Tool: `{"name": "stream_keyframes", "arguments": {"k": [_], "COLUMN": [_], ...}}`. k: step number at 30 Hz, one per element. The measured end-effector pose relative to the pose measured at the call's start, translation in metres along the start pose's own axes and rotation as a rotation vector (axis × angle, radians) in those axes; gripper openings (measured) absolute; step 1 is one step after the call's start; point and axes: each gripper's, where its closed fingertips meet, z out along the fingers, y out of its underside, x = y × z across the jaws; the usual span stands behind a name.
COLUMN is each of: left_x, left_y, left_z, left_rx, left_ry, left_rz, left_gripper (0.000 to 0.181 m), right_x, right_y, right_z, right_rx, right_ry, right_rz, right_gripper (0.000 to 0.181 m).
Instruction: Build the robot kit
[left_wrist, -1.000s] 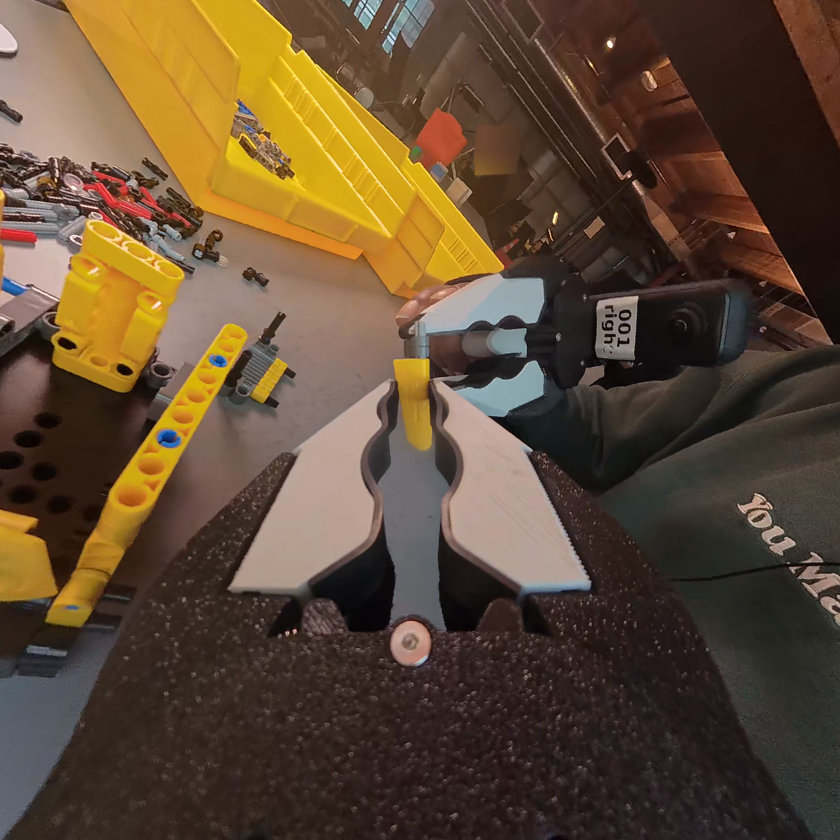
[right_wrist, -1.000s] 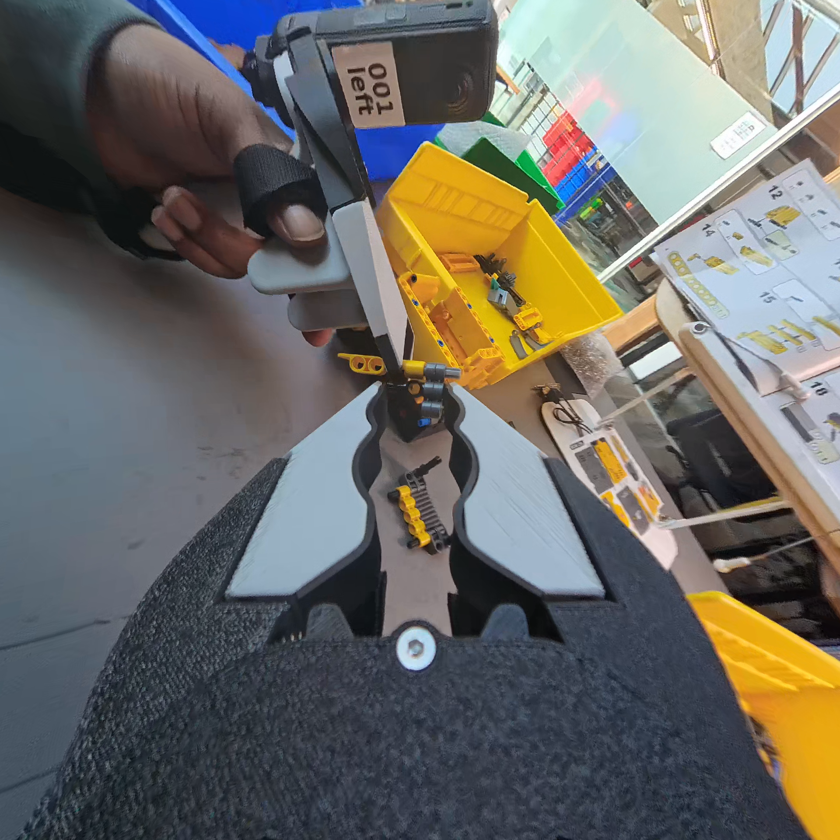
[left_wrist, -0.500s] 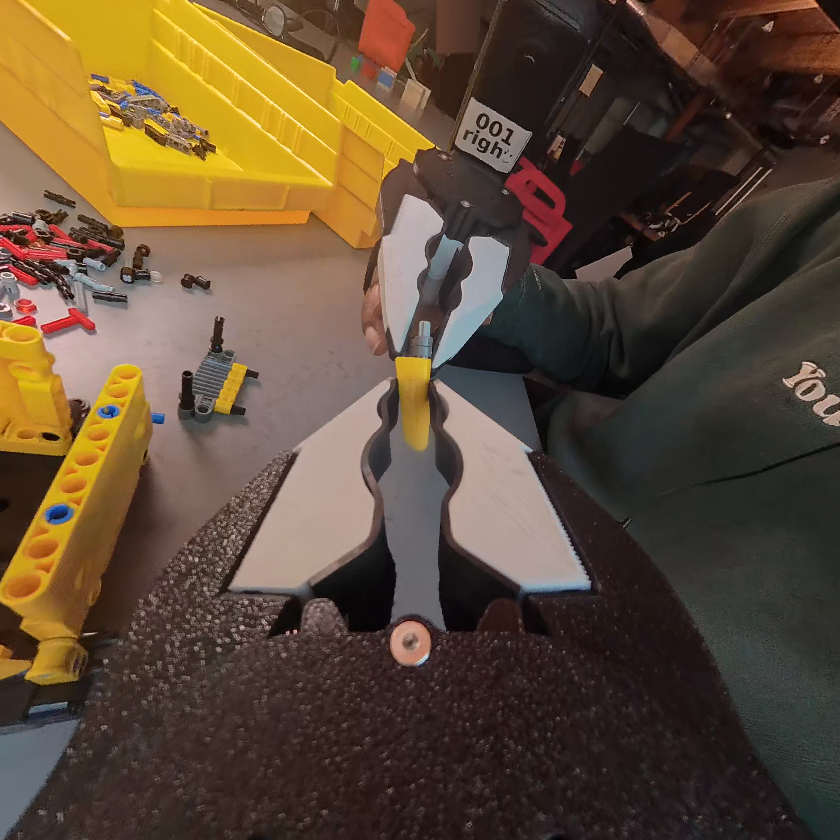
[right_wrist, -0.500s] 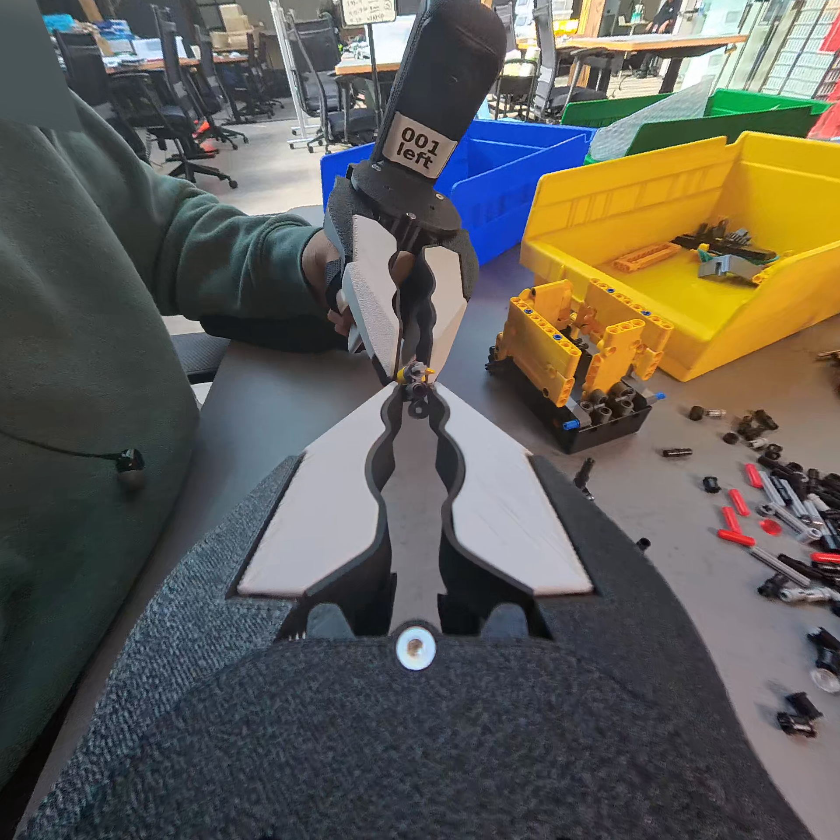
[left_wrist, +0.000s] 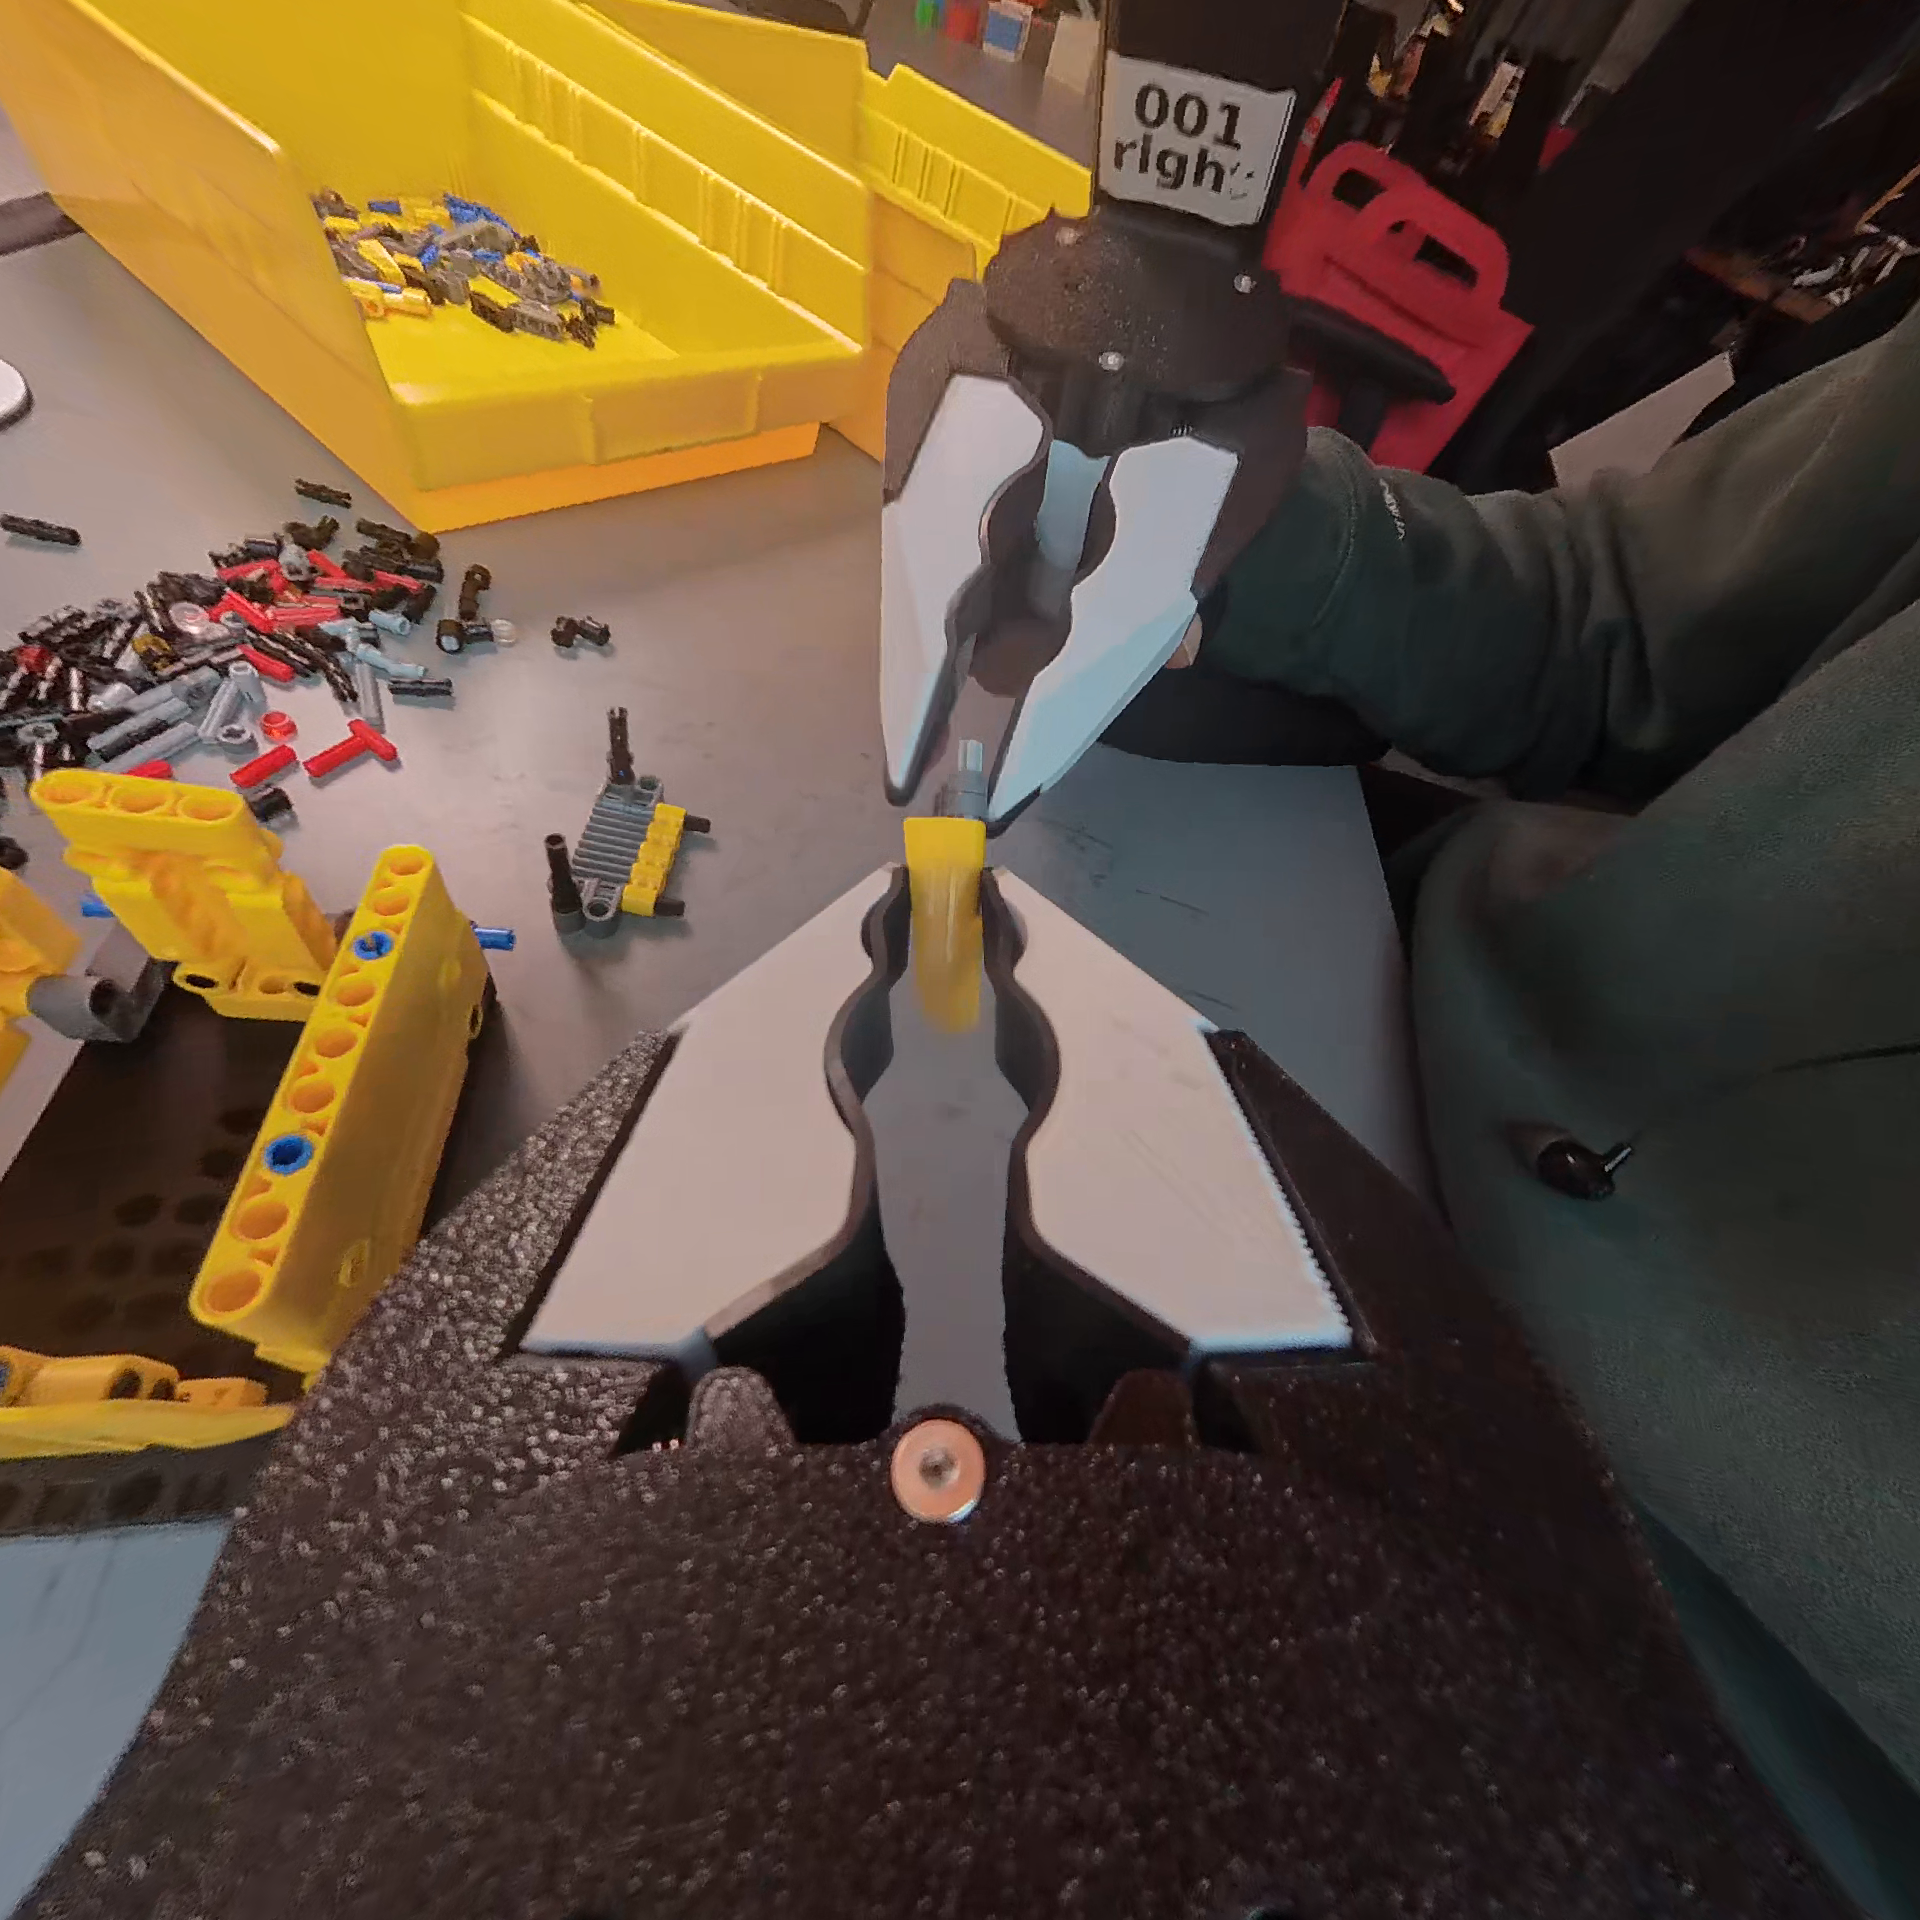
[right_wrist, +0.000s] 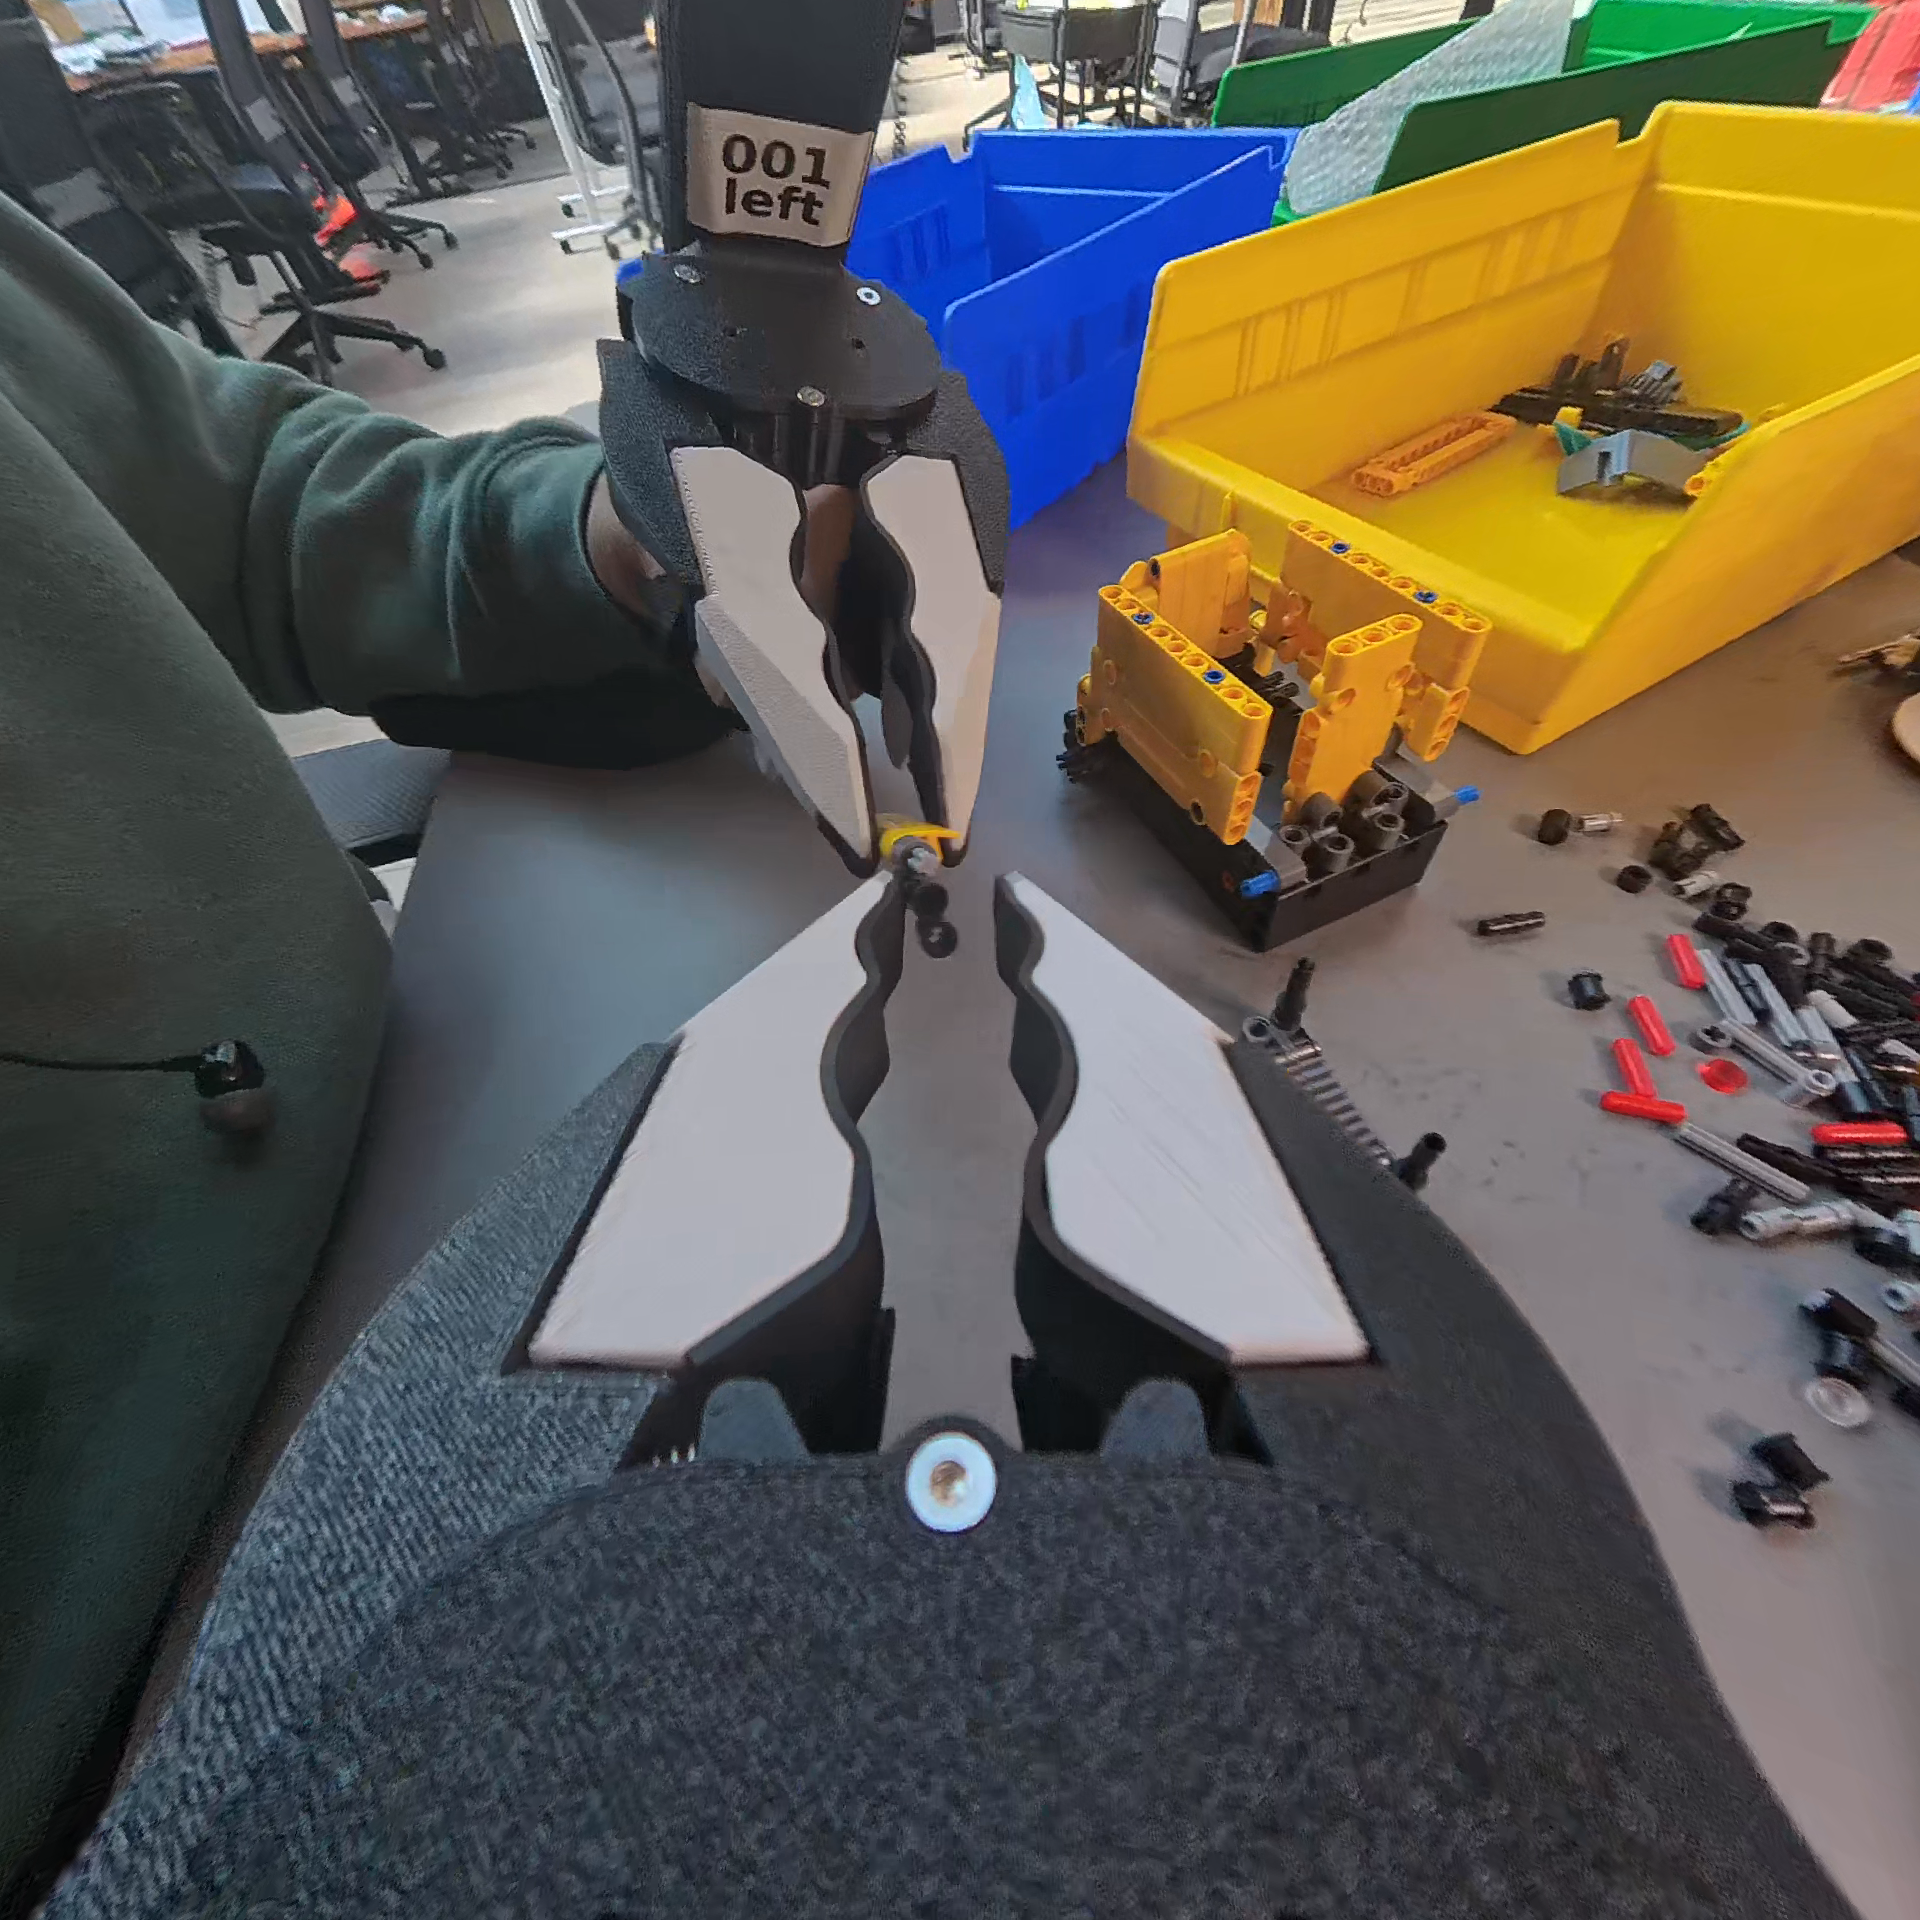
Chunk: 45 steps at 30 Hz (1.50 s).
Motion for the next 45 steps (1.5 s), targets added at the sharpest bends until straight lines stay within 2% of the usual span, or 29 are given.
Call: {"name": "stream_keyframes", "arguments": {"k": [4, 8, 10, 14, 16, 19, 24, 28, 31, 34, 37, 42, 45], "left_x": [-0.01, -0.005, -0.01, -0.013, -0.015, -0.026, -0.045, -0.053, -0.062, -0.072, -0.087, -0.121, -0.141], "left_y": [0.024, 0.05, 0.06, 0.06, 0.048, 0.009, -0.055, -0.09, -0.107, -0.121, -0.141, -0.165, -0.176], "left_z": [-0.001, 0.007, 0.01, 0.013, 0.01, -0.005, -0.054, -0.091, -0.112, -0.127, -0.145, -0.154, -0.144], "left_rx": [-0.146, -0.272, -0.318, -0.315, -0.248, -0.032, 0.341, 0.555, 0.644, 0.685, 0.749, 0.722, 0.666], "left_ry": [-0.043, 0.015, -0.002, -0.018, -0.033, -0.107, -0.328, -0.505, -0.608, -0.653, -0.702, -0.764, -0.775], "left_rz": [0.002, -0.069, -0.074, -0.046, -0.019, 0.041, 0.201, 0.316, 0.352, 0.347, 0.347, 0.315, 0.308], "left_gripper": [0.012, 0.012, 0.012, 0.015, 0.023, 0.032, 0.04, 0.065, 0.085, 0.075, 0.044, 0.009, 0.003], "right_x": [0.022, 0.039, 0.044, 0.049, 0.052, 0.059, 0.073, 0.083, 0.093, 0.11, 0.142, 0.227, 0.28], "right_y": [-0.004, -0.02, -0.024, -0.026, -0.029, -0.036, -0.05, -0.071, -0.089, -0.108, -0.125, -0.135, -0.132], "right_z": [-0.017, -0.037, -0.042, -0.042, -0.044, -0.051, -0.06, -0.067, -0.073, -0.081, -0.091, -0.119, -0.135], "right_rx": [0.013, 0.11, 0.138, 0.151, 0.168, 0.203, 0.256, 0.306, 0.328, 0.346, 0.332, 0.264, 0.211], "right_ry": [0.101, 0.181, 0.21, 0.25, 0.274, 0.331, 0.397, 0.418, 0.438, 0.488, 0.59, 0.844, 0.986], "right_rz": [-0.018, 0.02, 0.031, 0.027, 0.026, 0.01, -0.026, -0.047, -0.066, -0.099, -0.135, -0.128, -0.113], "right_gripper": [0.03, 0.033, 0.034, 0.042, 0.05, 0.054, 0.04, 0.025, 0.025, 0.025, 0.028, 0.049, 0.064]}}
